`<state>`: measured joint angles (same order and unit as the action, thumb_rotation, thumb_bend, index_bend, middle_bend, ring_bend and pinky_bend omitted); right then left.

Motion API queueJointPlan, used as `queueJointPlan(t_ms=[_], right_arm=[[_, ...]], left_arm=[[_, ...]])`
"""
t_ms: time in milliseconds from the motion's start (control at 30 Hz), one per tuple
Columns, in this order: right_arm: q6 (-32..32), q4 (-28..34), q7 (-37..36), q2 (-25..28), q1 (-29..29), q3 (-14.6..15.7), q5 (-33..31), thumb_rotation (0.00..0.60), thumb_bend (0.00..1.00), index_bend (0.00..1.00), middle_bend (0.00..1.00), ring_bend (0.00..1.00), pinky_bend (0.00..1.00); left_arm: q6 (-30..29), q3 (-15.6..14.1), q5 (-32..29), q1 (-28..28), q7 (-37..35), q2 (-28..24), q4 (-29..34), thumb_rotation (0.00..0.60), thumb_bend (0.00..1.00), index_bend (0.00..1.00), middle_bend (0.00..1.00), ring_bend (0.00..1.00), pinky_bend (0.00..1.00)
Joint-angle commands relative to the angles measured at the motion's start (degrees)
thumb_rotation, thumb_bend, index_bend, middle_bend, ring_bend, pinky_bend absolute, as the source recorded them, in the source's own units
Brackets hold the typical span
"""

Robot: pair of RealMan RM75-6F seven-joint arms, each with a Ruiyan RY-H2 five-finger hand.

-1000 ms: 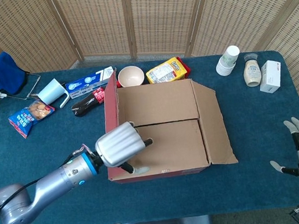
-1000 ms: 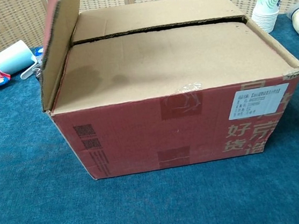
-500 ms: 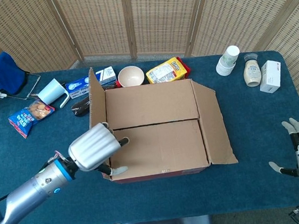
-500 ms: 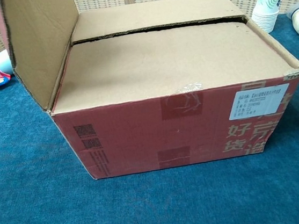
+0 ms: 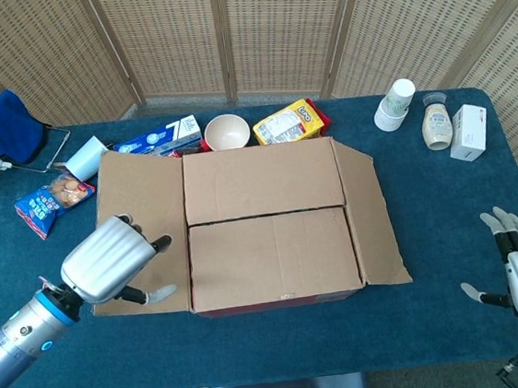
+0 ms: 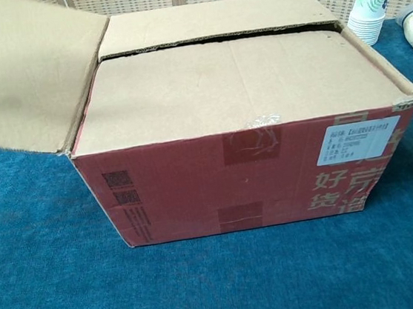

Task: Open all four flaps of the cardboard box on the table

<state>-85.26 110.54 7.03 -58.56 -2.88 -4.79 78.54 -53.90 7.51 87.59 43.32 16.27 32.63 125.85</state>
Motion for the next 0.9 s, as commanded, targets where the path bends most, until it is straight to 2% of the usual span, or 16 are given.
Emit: queueJointPlan(t_ms=[33, 133, 267, 367, 467, 667, 900], right_arm=[[0.08, 0.05, 0.08, 0.00, 0.01, 0.03, 0.03, 0.600, 0.00, 0.00, 0.00, 0.00, 0.01], [0.19, 0.10, 0.08, 0.00, -0.02, 0.02, 0.08, 0.600, 0.00, 0.00, 0.00, 0.00, 0.01], [0.42, 0.07, 0.09, 0.00, -0.06, 0.04, 0.12, 0.600, 0.00, 0.00, 0.00, 0.00, 0.01], [0.87, 0.00, 0.07, -0.03, -0.18, 0.01, -0.20, 0.600, 0.00, 0.00, 0.00, 0.00, 0.01], [1.07, 0.01, 0.03, 0.01, -0.23, 0.00, -0.32, 0.600, 0.00, 0.00, 0.00, 0.00, 0.01], [1.25, -0.04, -0.06, 0.03, -0.23, -0.14, -0.78, 0.600, 0.00, 0.00, 0.00, 0.00, 0.01], [2.06, -0.18, 0.10, -0.11, -0.57, -0.14, -1.09, 0.600, 0.00, 0.00, 0.00, 0.00, 0.01]], left_arm=[[-0.42, -0.33, 0.90, -0.98, -0.65, 0.32, -0.86, 0.160, 0.09, 0.46, 0.92, 0.76, 0.66], [-0.71, -0.91, 1.39, -2.16, -0.76, 1.39, -2.10, 0.164, 0.10, 0.46, 0.91, 0.74, 0.65], [-0.94, -1.80, 1.49, -3.56, -0.92, 4.27, -4.58, 0.159, 0.10, 0.44, 0.86, 0.66, 0.60], [0.44, -2.87, -1.85, -4.64, -0.07, 7.67, -7.19, 0.160, 0.09, 0.40, 0.73, 0.52, 0.52], [2.11, -3.21, -4.92, -4.62, 0.82, 10.02, -8.73, 0.161, 0.10, 0.36, 0.64, 0.44, 0.47], [2.76, -4.66, -6.27, -5.86, -0.34, 14.67, -12.81, 0.161, 0.10, 0.35, 0.63, 0.42, 0.44], [1.38, -7.03, -5.14, -8.93, -6.53, 21.21, -21.01, 0.160, 0.10, 0.35, 0.62, 0.42, 0.44]])
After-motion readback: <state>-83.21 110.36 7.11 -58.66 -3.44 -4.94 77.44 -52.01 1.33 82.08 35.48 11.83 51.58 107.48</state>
